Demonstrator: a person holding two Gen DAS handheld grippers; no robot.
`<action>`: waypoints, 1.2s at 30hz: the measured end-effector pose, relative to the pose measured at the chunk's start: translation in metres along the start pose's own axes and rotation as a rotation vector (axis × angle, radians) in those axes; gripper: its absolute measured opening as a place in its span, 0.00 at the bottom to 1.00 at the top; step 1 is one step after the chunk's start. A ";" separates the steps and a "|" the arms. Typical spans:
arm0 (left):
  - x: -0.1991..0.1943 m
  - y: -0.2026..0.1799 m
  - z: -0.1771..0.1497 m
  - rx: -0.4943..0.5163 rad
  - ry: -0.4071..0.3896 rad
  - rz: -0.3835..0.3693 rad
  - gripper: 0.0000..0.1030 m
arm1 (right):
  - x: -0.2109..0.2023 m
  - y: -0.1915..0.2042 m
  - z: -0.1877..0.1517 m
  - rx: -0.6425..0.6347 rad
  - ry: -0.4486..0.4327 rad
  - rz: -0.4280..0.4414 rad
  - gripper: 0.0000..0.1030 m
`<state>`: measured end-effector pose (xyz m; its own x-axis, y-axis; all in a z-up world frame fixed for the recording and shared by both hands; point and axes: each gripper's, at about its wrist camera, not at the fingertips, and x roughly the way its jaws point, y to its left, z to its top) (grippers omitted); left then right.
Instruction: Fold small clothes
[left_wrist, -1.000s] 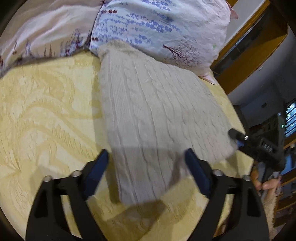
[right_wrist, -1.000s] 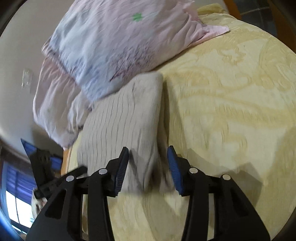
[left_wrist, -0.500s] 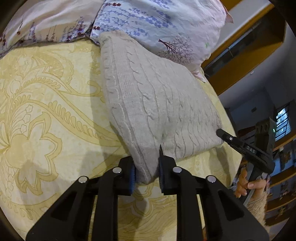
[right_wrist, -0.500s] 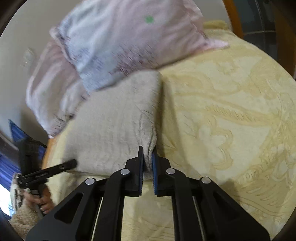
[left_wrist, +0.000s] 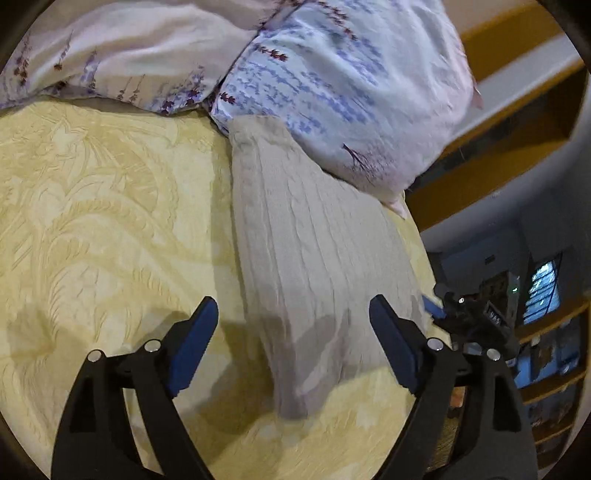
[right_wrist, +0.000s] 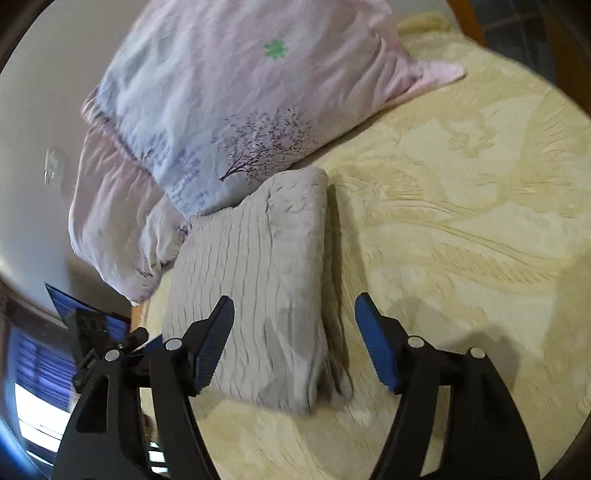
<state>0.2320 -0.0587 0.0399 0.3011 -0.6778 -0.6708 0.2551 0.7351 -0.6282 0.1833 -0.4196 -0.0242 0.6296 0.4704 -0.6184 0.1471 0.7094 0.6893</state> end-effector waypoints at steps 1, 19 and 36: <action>0.005 0.001 0.007 -0.005 0.018 -0.005 0.82 | 0.006 -0.002 0.005 0.019 0.016 0.004 0.68; 0.064 0.002 0.041 -0.049 0.109 -0.069 0.81 | 0.057 -0.009 0.022 0.081 0.149 0.113 0.65; 0.027 0.007 0.035 -0.036 0.038 -0.173 0.37 | 0.051 0.018 0.009 0.052 0.109 0.245 0.32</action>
<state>0.2735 -0.0715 0.0314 0.2206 -0.7949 -0.5653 0.2672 0.6066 -0.7487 0.2248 -0.3877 -0.0394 0.5655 0.6807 -0.4657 0.0414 0.5405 0.8403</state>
